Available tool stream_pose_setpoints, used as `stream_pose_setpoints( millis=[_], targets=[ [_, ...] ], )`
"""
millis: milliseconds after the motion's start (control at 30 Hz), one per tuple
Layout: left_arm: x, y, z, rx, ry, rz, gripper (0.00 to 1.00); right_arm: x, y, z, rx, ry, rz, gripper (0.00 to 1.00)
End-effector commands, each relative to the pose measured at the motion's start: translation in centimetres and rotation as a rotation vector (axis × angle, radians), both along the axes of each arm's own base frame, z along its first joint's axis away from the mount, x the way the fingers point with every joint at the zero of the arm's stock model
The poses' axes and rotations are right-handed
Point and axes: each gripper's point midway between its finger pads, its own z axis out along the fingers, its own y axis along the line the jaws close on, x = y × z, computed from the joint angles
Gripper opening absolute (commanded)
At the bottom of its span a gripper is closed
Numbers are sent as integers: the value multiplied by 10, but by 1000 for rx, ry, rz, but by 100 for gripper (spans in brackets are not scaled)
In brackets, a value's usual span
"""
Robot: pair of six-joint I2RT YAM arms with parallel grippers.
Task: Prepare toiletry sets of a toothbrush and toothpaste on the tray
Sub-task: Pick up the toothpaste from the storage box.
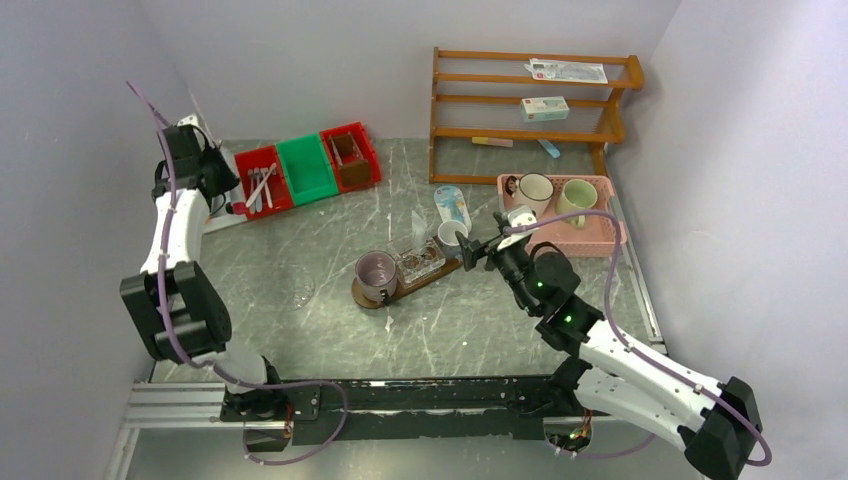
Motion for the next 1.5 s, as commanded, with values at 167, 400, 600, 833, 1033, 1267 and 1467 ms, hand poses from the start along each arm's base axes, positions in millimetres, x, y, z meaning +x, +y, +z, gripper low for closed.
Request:
stream_pose_setpoints(
  millis=[167, 400, 600, 833, 1033, 1267, 1467],
  targets=[
    [-12, -116, 93, -162, -369, -413, 14, -15, 25, 29, -36, -11, 176, 88],
    [-44, -193, 125, -155, -495, -651, 14, -21, 45, 49, -7, 29, 272, 88],
    [-81, -247, 136, -134, -599, -829, 14, -24, 67, 65, 50, 80, 354, 89],
    [-125, -291, 142, -145, -715, -1024, 14, -26, 97, 85, 104, 102, 474, 89],
    [-162, -319, 148, -163, -779, -1213, 13, -30, 118, 97, 24, 25, 599, 90],
    [-198, -335, 147, -199, -820, -1364, 9, -30, 117, 98, -5, -5, 745, 89],
    [-219, -346, 150, -218, -839, -1467, 9, -36, 121, 105, 6, -28, 874, 88]
  ],
)
